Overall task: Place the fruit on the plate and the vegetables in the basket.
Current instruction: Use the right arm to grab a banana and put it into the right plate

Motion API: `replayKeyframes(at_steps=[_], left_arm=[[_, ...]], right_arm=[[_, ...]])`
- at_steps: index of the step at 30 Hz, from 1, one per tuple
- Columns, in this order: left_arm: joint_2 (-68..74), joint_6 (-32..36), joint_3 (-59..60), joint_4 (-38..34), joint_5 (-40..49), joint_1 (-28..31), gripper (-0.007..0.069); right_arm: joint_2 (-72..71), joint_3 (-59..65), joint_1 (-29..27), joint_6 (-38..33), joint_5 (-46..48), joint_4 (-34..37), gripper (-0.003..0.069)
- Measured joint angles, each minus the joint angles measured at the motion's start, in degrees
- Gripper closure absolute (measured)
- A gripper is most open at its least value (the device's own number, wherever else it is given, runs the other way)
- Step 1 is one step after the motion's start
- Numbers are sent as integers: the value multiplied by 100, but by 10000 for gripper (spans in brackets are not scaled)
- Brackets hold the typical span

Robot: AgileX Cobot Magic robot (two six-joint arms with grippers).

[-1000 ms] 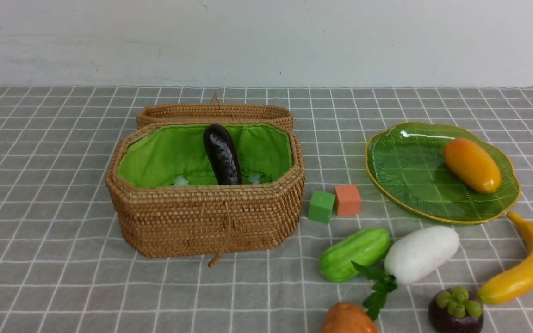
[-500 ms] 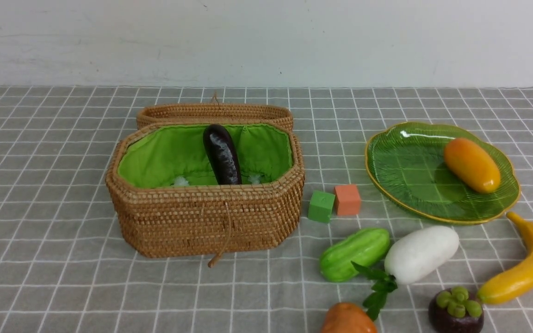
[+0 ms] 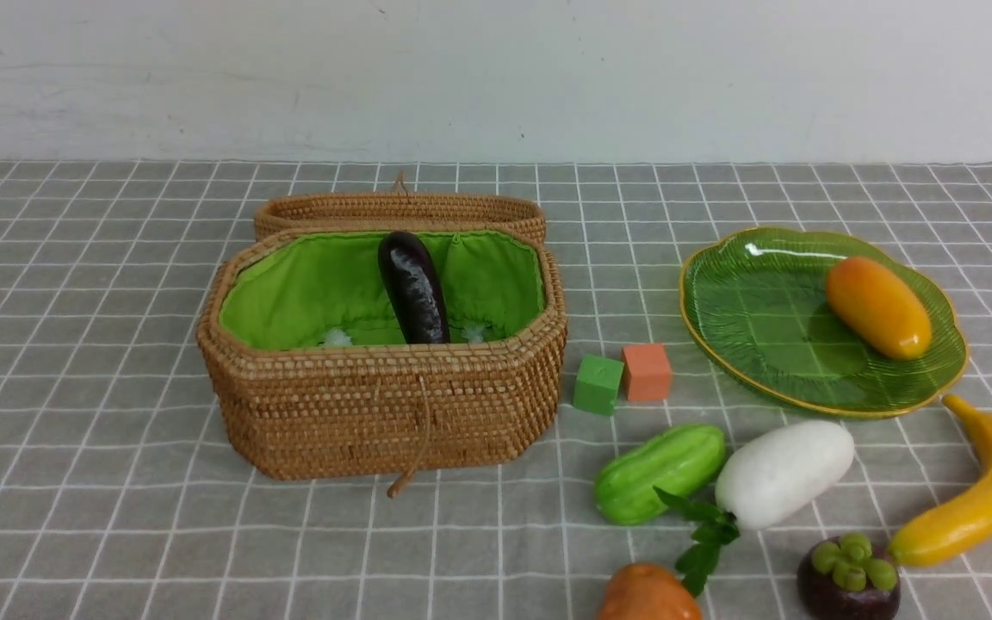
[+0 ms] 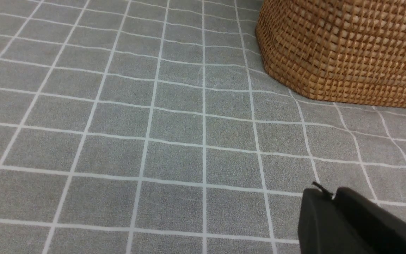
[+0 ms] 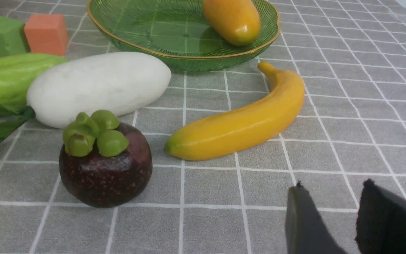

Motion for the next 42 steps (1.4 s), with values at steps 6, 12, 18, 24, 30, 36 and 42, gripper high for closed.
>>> replayKeyframes(at_steps=[6,12,18,24,30,36,42], left_arm=[[0,0,0,3,0,0,567],[0,0,0,3,0,0,565],[0,0,0,3,0,0,562],[0,0,0,3,0,0,552],[0,0,0,3,0,0,546],[0,0,0,3,0,0,539],[0,0,0,3,0,0,532]], right_arm=[[0,0,0,0,0,-62,417],[0,26,0,0,-161,-53,417],[0,58,0,0,-1026,222,417],[0,58,0,264,-2581,447,417],[0,-141,0,1427,-3711,1014,417],[364,-2273,0,2196,-2861,1278,417],[1786,-4352,0,2069,-557,798,417]])
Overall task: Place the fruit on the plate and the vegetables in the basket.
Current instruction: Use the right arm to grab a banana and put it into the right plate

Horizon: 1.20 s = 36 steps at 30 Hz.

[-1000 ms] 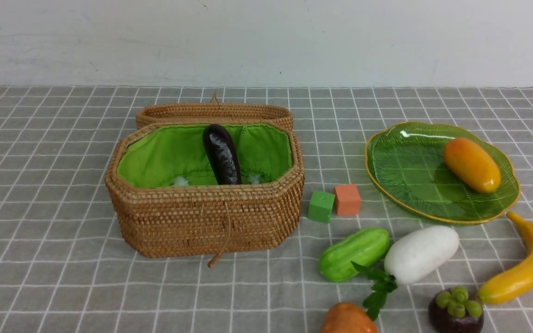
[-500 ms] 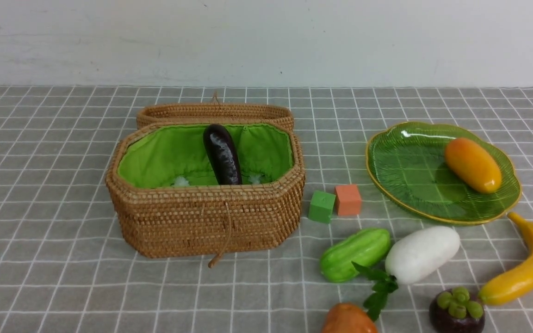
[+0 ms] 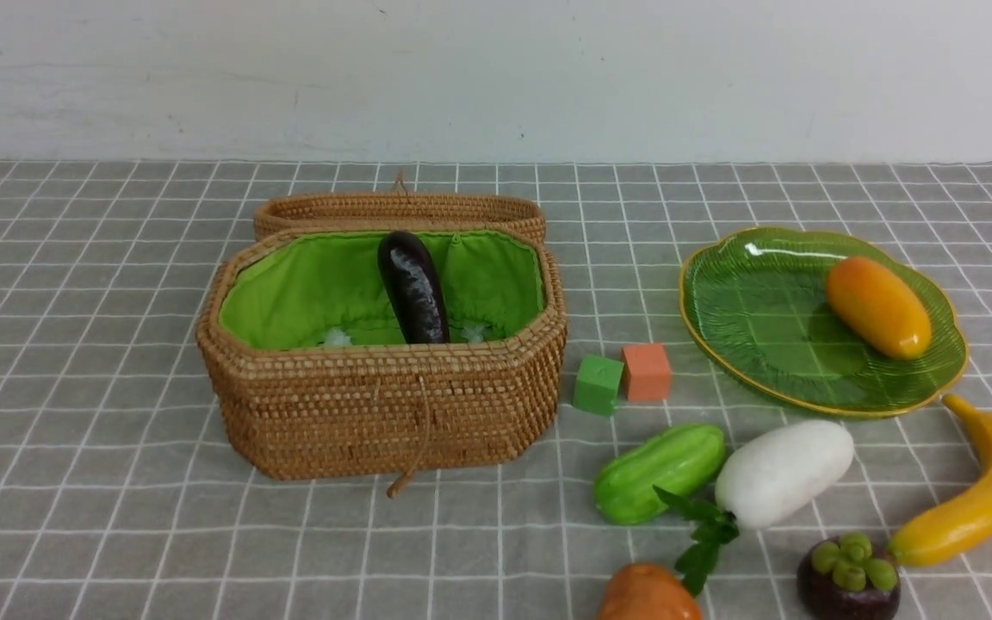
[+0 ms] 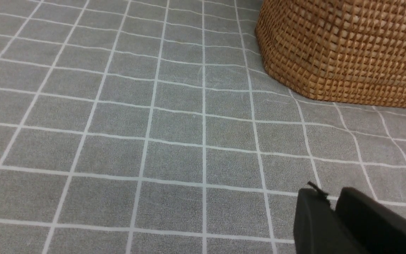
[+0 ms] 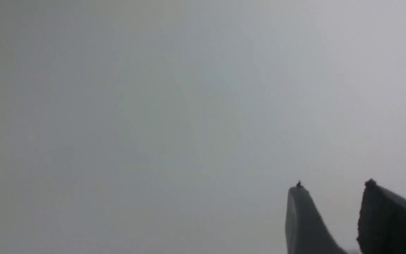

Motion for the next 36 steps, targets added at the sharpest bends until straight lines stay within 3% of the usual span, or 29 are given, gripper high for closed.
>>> replayKeyframes(at_steps=[3,9,13,19,25,30,36], left_arm=[[0,0,0,0,0,0,531],[0,0,0,0,0,0,523],[0,0,0,0,0,0,522],[0,0,0,0,0,0,522],[0,0,0,0,0,0,522],[0,0,0,0,0,0,515],[0,0,0,0,0,0,512]], right_arm=[[1127,-442,0,-411,1443,-533,417],[2395,-449,0,-415,2142,-391,417],[3584,-449,0,87,2589,-210,401],[5279,-621,-356,1165,2601,-405,286],[6797,-1039,-782,1114,2031,6,191],[7542,-1128,-782,929,1406,426,193],[8256,-1133,-782,616,1205,700,322]])
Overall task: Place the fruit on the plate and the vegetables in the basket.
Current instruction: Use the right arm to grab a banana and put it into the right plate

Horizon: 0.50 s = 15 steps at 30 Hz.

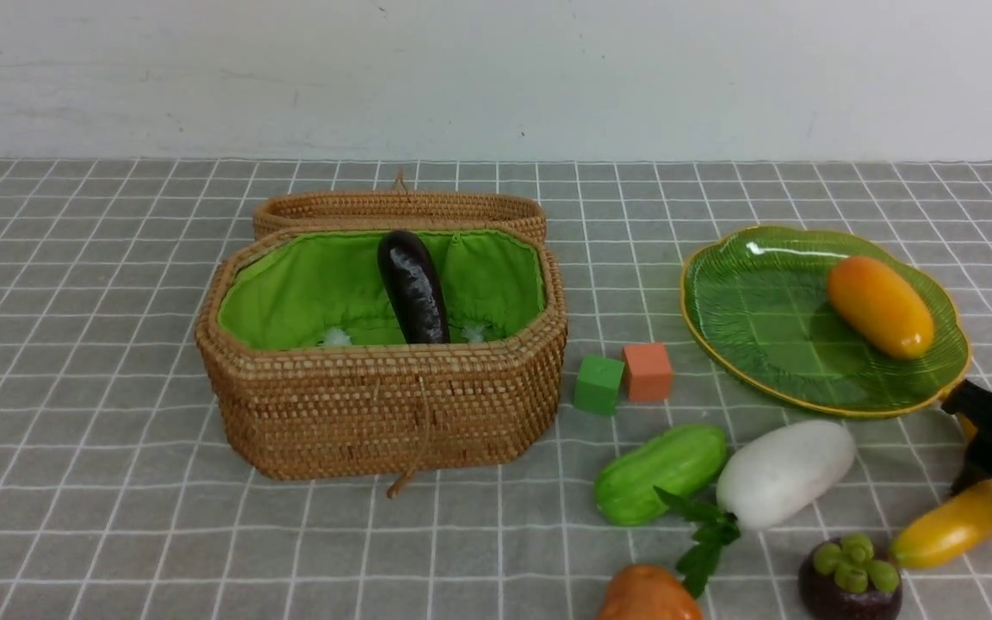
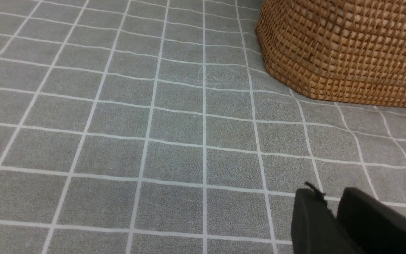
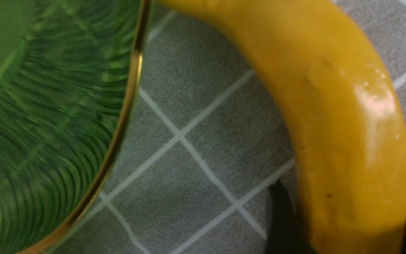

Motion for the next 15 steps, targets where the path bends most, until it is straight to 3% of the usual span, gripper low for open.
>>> replayKeyframes(at_steps=[1,7,12,15], left_arm=[[0,0,0,0,0,0,512],[0,0,0,0,0,0,512],[0,0,0,0,0,0,503],[0,0,0,0,0,0,501]], right_arm=[[-20,0,0,-58,15,13,347],[-750,-7,0,-96,119,123,342],[-1532,-208,0,12,27,703,342],[-1639,-406,0,213,-380,1547,342]])
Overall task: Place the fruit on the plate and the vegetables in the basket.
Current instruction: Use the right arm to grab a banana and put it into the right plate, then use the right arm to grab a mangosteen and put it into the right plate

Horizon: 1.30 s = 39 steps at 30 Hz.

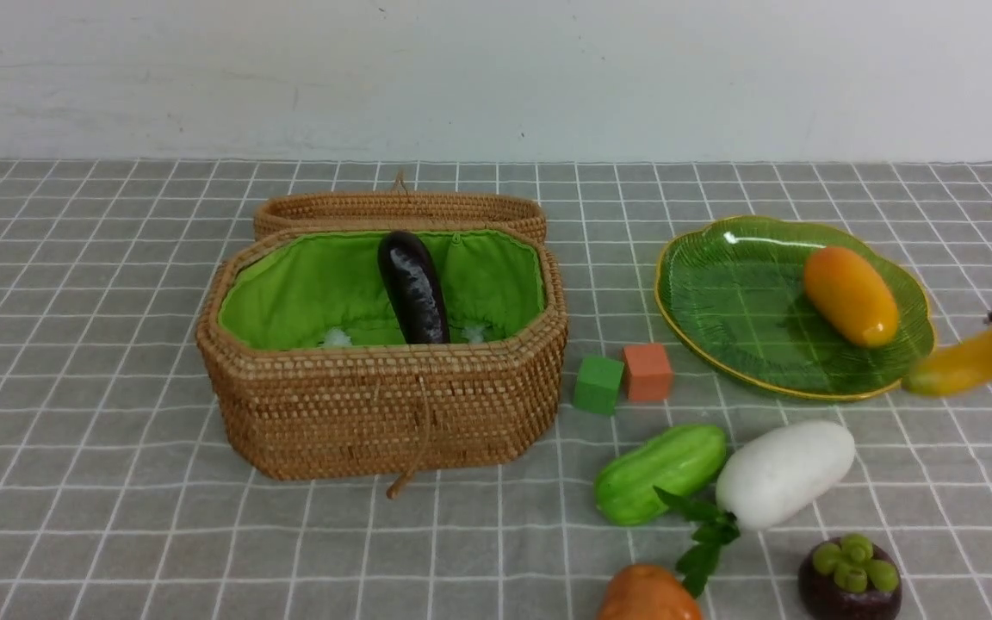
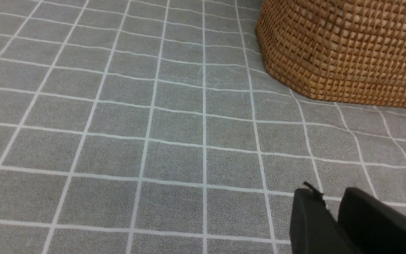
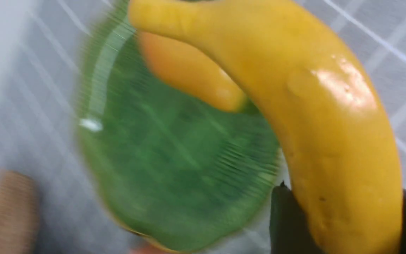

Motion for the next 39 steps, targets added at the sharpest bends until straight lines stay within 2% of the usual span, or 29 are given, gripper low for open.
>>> replayKeyframes(at_steps=[1,3,4,6,12,17,19,21,22,24,25,26,31,34,35,36,37,39], left_arm=[[0,0,0,0,0,0,501],[0,0,0,0,0,0,497],[0,0,0,0,0,0,496],[0,0,0,0,0,0,493],[0,0,0,0,0,0,488],[0,0,0,0,0,0,482],[0,0,0,0,0,0,481],[0,0,0,0,0,0,480],[0,0,0,0,0,0,480],[0,0,0,0,0,0,480],[0,0,0,0,0,0,480],[0,0,0,0,0,0,480],[0,0,0,0,0,0,480],[0,0,0,0,0,0,480],[0,0,0,0,0,0,480],[0,0,0,0,0,0,480],[0,0,0,0,0,0,479],[0,0,0,0,0,0,477]], right_arm=[[10,-8,6,0,-30,55,342],[126,-18,61,-35,-379,664,342],[281,-34,174,-242,-638,1099,342],[529,-107,344,-622,-917,1540,342],[1542,-586,677,-1679,-1121,2331,342],[2147,-870,669,-1948,-996,2602,326],[2165,-878,665,-1981,-960,2575,297],[2159,-913,642,-2065,-949,2507,211],[2160,-912,635,-2075,-949,2506,204],[2125,-913,602,-2102,-895,2463,116],[2119,-913,601,-2102,-884,2457,110],[2056,-913,561,-2107,-732,2435,65],[1565,-913,516,-2252,-69,1990,29],[1020,-913,630,-2591,562,1295,33],[701,-905,753,-2708,1054,763,36],[426,-832,891,-2676,1338,441,39],[426,-832,891,-2676,1338,441,39],[-168,-396,1247,-2206,1956,-429,44]])
